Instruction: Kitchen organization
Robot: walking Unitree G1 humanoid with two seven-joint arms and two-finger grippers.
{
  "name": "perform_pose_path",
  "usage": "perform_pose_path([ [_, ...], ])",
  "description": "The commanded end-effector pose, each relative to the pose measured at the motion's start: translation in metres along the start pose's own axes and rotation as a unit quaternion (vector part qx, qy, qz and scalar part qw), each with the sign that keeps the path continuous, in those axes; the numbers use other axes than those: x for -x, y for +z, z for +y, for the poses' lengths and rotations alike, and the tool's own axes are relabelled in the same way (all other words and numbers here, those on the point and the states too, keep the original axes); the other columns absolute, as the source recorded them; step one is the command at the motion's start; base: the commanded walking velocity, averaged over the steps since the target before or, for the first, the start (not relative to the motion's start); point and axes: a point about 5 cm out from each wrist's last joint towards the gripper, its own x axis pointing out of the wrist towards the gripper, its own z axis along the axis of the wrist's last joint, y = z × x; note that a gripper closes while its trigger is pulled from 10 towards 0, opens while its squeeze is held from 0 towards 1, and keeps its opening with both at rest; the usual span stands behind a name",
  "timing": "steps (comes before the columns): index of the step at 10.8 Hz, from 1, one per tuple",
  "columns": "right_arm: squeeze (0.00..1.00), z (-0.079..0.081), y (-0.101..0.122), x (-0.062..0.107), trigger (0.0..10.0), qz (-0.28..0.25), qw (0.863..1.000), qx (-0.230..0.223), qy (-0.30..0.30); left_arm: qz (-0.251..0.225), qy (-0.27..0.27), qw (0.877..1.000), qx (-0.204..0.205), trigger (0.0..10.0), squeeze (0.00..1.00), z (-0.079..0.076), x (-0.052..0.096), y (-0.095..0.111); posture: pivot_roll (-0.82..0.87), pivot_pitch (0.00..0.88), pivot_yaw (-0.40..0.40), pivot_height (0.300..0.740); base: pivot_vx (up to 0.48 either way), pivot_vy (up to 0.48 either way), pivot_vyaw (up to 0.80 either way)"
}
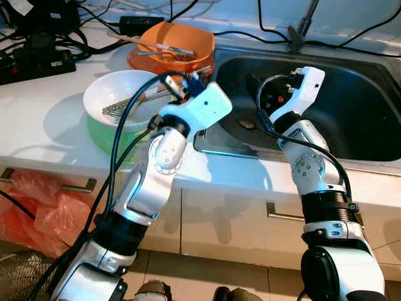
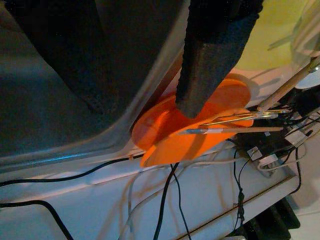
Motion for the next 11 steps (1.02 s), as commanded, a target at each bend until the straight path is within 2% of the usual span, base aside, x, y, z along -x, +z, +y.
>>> perform_pose_path([
  [1, 0.0, 0.0004, -0.0011, -0.0012, 10.0, 0.004, 1.0, -0.004, -0.001, -0.001, -0.001, 1.0, -0.012, 10.0, 0.0, -0.0001, 0.0029, 0.0038, 0.18, 0.164, -0.065, 0.74, 0.0, 0.0, 0.0],
  [2, 0.0, 0.0018, -0.0017, -0.0022, 10.0, 0.005, 1.0, -0.005, 0.001, 0.025, -0.001, 0.999, -0.024, 10.0, 0.0, 0.0019, 0.0048, -0.003, 0.19, 0.164, -0.065, 0.74, 0.0, 0.0, 0.0],
  [4, 0.0, 0.0022, -0.0017, -0.0027, 10.0, 0.005, 1.0, -0.006, 0.001, 0.032, -0.002, 0.999, -0.024, 10.0, 0.0, 0.0024, 0.0054, -0.0049, 0.18, 0.165, -0.063, 0.74, 0.0, 0.0, 0.0],
  [5, 0.0, 0.0014, -0.0017, -0.0023, 10.0, 0.005, 1.0, -0.005, 0.0, 0.032, -0.001, 0.999, -0.022, 10.0, 1.0, 0.0025, 0.0051, -0.0043, 0.18, 0.165, -0.062, 0.74, 0.0, 0.0, 0.0],
  [10, 0.0, 0.002, -0.0036, -0.0023, 10.0, 0.006, 1.0, -0.006, 0.0, 0.017, 0.008, 1.0, -0.024, 10.0, 1.0, 0.0063, 0.0047, 0.0047, 0.19, 0.171, -0.063, 0.74, 0.0, 0.0, 0.0],
  [11, 0.0, 0.0021, -0.0046, -0.0024, 10.0, 0.007, 1.0, -0.006, 0.0, 0.019, 0.008, 0.999, -0.033, 10.0, 0.88, 0.0064, 0.0051, 0.0049, 0.19, 0.172, -0.063, 0.74, 0.0, 0.0, 0.0],
])
